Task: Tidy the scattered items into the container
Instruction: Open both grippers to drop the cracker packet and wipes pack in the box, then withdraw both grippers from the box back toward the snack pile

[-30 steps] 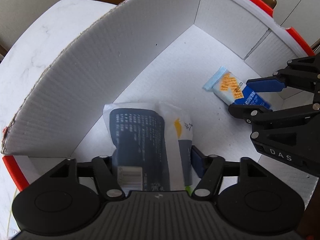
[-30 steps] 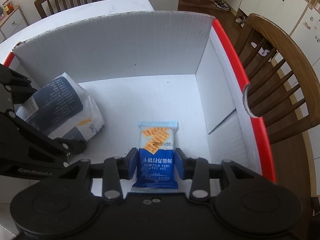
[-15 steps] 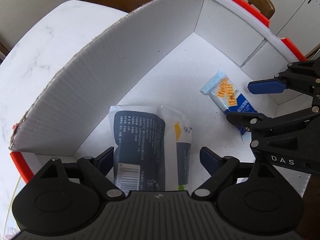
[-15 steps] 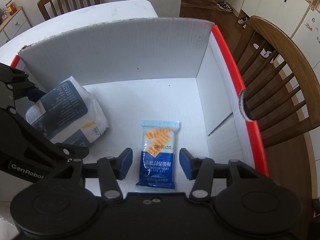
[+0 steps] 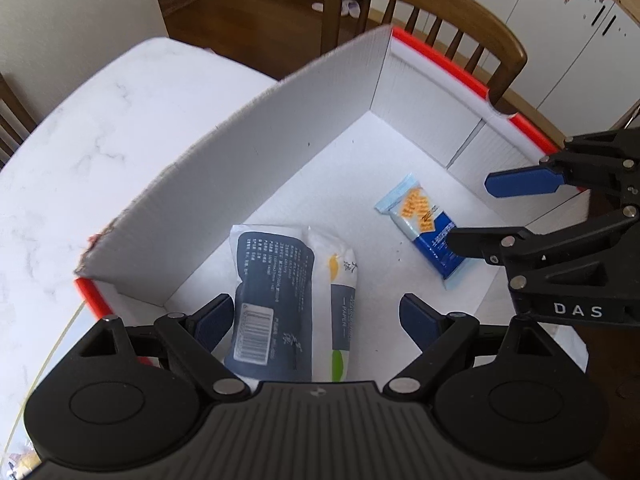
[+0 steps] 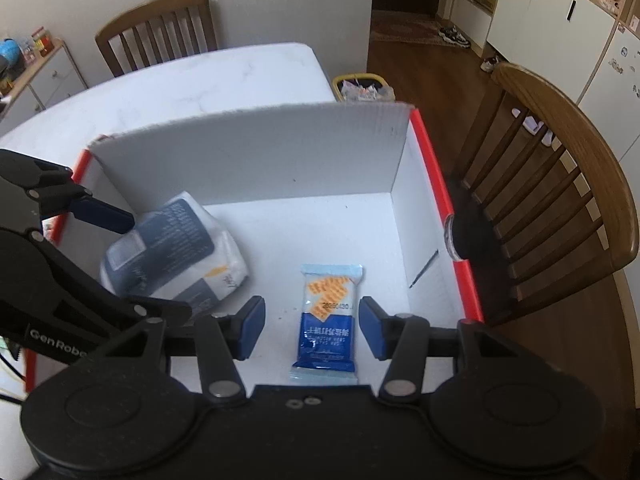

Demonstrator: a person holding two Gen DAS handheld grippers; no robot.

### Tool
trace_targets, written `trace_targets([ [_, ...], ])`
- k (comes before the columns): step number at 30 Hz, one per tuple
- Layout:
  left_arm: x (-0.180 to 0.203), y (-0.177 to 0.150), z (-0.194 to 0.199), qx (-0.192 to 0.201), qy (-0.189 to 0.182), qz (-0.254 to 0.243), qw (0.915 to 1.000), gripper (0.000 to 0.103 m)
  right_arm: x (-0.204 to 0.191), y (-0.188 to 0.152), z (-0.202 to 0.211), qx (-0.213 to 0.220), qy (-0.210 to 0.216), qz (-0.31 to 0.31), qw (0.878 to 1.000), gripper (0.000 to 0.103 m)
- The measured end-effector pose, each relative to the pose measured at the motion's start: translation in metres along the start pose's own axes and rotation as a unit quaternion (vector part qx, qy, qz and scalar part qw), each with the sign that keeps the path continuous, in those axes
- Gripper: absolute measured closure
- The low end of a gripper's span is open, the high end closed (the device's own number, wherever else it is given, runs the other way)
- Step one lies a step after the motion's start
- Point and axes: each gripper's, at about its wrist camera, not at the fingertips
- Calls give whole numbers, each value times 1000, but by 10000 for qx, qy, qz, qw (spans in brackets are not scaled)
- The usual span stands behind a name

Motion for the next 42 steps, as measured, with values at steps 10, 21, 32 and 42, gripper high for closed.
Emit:
trace_targets([
  [10, -3, -22, 42, 432, 6, 87, 9990, 13, -12, -13, 47, 550, 142, -120, 9983, 43],
  [21, -6, -62, 88, 942, -123, 44, 9955, 0, -41, -33, 83, 950, 107, -247, 9951, 38],
  [32, -23, -108, 119, 1288, -139, 173, 9914, 0, -77, -53, 95, 1225, -48, -571, 9908, 37],
  [42, -47, -155, 139, 1492, -250, 250, 9882, 0, -128, -67, 100, 1352, -149, -607, 9889, 30],
])
Point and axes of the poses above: each gripper's, at about its wrist camera, not at the fingertips, and z roughly against the way its jaws point, x to its right, y to its top, and after that the axes turned 2 degrees about y, right-handed
